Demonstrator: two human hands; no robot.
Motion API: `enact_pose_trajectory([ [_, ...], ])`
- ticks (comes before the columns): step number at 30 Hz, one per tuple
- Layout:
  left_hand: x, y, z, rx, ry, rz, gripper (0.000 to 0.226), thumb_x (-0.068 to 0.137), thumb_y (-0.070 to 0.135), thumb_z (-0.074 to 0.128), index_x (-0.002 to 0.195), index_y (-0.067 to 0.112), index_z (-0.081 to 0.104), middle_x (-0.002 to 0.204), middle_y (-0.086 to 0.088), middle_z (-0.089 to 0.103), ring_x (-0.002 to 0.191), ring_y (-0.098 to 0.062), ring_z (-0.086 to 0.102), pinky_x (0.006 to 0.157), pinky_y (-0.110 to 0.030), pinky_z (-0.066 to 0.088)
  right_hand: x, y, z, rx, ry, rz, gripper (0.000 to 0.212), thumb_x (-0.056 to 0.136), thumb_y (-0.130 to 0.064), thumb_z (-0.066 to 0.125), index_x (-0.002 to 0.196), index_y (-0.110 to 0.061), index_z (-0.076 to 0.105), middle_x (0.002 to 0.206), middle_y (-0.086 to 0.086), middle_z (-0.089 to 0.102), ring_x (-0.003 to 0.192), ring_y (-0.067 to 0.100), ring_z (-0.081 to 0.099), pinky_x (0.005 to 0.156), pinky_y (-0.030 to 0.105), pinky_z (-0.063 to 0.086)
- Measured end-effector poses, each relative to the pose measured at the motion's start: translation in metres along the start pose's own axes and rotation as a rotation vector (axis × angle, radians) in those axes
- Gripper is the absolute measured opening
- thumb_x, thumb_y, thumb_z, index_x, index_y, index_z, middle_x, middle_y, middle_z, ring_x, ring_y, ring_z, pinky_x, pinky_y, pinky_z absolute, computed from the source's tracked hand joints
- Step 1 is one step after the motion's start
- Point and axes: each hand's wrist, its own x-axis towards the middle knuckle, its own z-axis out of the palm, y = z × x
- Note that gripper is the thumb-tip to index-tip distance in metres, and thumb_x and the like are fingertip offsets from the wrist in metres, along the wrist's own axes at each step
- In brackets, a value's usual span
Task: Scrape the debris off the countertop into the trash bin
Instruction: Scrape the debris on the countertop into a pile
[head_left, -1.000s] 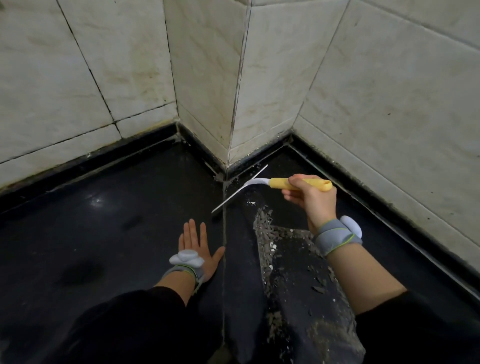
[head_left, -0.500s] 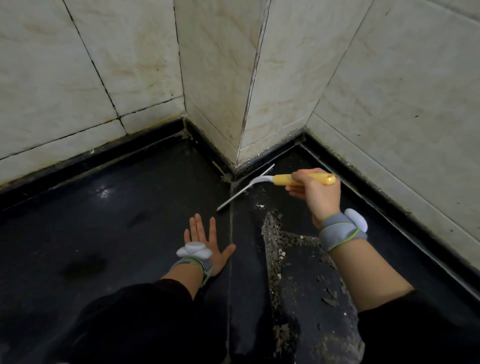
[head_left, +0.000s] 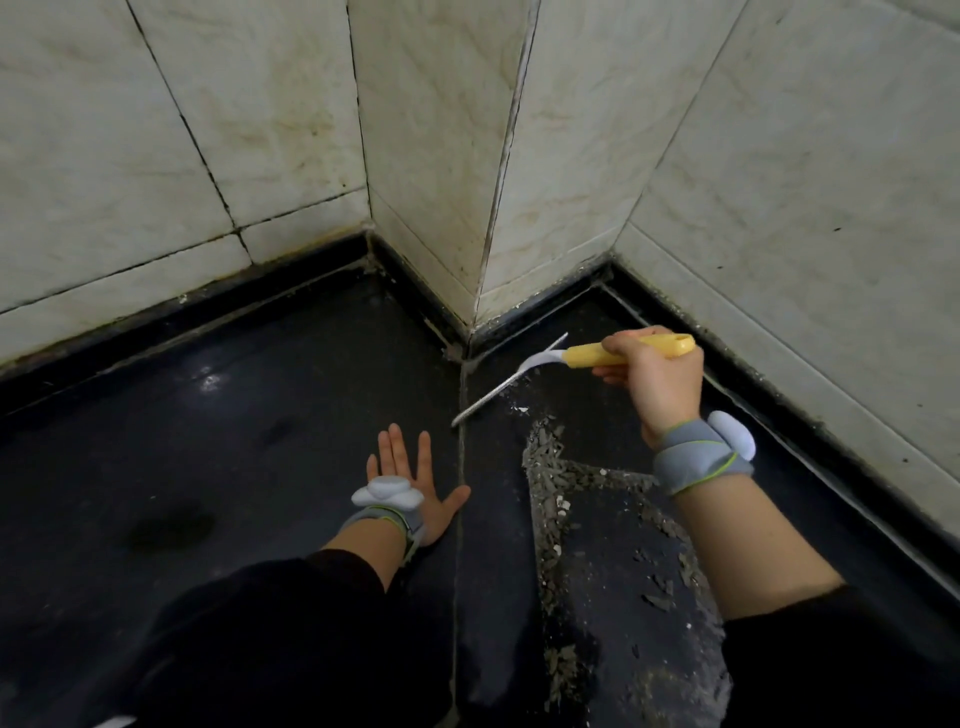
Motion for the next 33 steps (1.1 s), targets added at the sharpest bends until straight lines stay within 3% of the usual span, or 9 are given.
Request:
enact_pose_trajectory([
  [6, -0.001, 0.0, -0.004, 0.007, -0.034, -0.004, 0.093, 0.088, 0.074, 0.02, 0.148, 0.019, -0.024, 0.151, -0.017, -0.035, 0.142, -0.032, -0.028, 0.117, -0.047, -0.01, -0.01, 0.023, 0.013, 0.091, -0.041, 0.033, 0.008, 0.084, -0.007, 0.067, 0.081, -0.013, 0.063, 0.076, 0.011, 0.068, 0.068, 0.024, 0.069, 0.064, 0.031, 0.056],
  [13, -0.001, 0.001, -0.006, 0.001, -0.041, -0.003, 0.093, 0.088, 0.073, 0.021, 0.149, 0.019, -0.023, 0.151, -0.018, -0.034, 0.142, -0.033, -0.028, 0.117, -0.047, -0.01, -0.007, 0.003, -0.015, -0.115, -0.049, -0.092, 0.012, 0.075, 0.001, 0.068, 0.068, -0.008, 0.064, 0.068, 0.016, 0.066, 0.054, 0.026, 0.064, 0.049, 0.025, 0.05],
  [16, -0.001, 0.0, -0.006, 0.001, -0.042, -0.003, 0.093, 0.088, 0.073, 0.021, 0.149, 0.019, -0.024, 0.15, -0.019, -0.035, 0.142, -0.033, -0.029, 0.117, -0.048, -0.01, 0.001, -0.002, -0.018, -0.053, -0.005, -0.134, 0.013, 0.077, 0.0, 0.066, 0.07, -0.011, 0.067, 0.065, 0.013, 0.066, 0.051, 0.023, 0.064, 0.049, 0.025, 0.051],
  [21, 0.0, 0.002, -0.004, 0.01, -0.037, -0.013, 0.093, 0.088, 0.074, 0.02, 0.149, 0.019, -0.024, 0.151, -0.018, -0.035, 0.142, -0.033, -0.028, 0.117, -0.047, -0.01, 0.017, 0.008, -0.011, 0.191, -0.022, -0.007, 0.013, 0.085, -0.004, 0.066, 0.091, -0.016, 0.068, 0.083, 0.012, 0.07, 0.069, 0.021, 0.069, 0.068, 0.027, 0.058],
  [24, 0.001, 0.001, -0.003, 0.002, -0.039, -0.012, 0.093, 0.088, 0.074, 0.02, 0.149, 0.02, -0.024, 0.151, -0.018, -0.035, 0.142, -0.033, -0.028, 0.117, -0.047, -0.009, 0.021, 0.023, -0.008, 0.131, -0.052, 0.002, 0.014, 0.086, -0.006, 0.066, 0.093, -0.018, 0.066, 0.086, 0.011, 0.07, 0.074, 0.019, 0.071, 0.071, 0.028, 0.056],
  [27, 0.001, -0.001, -0.002, -0.005, -0.037, -0.006, 0.093, 0.088, 0.074, 0.021, 0.149, 0.02, -0.024, 0.151, -0.018, -0.035, 0.142, -0.032, -0.028, 0.117, -0.047, -0.01, 0.017, 0.028, -0.022, 0.009, -0.04, -0.019, 0.013, 0.084, -0.007, 0.069, 0.088, -0.019, 0.068, 0.081, 0.008, 0.071, 0.069, 0.015, 0.07, 0.066, 0.027, 0.054],
  [33, 0.002, 0.004, -0.007, -0.008, -0.047, -0.016, 0.094, 0.087, 0.075, 0.02, 0.149, 0.019, -0.024, 0.151, -0.02, -0.034, 0.143, -0.034, -0.026, 0.117, -0.048, -0.007, 0.016, 0.01, -0.055, -0.01, 0.045, -0.12, 0.011, 0.081, 0.002, 0.066, 0.084, -0.008, 0.066, 0.056, 0.0, 0.069, 0.054, 0.016, 0.068, 0.053, 0.023, 0.054],
])
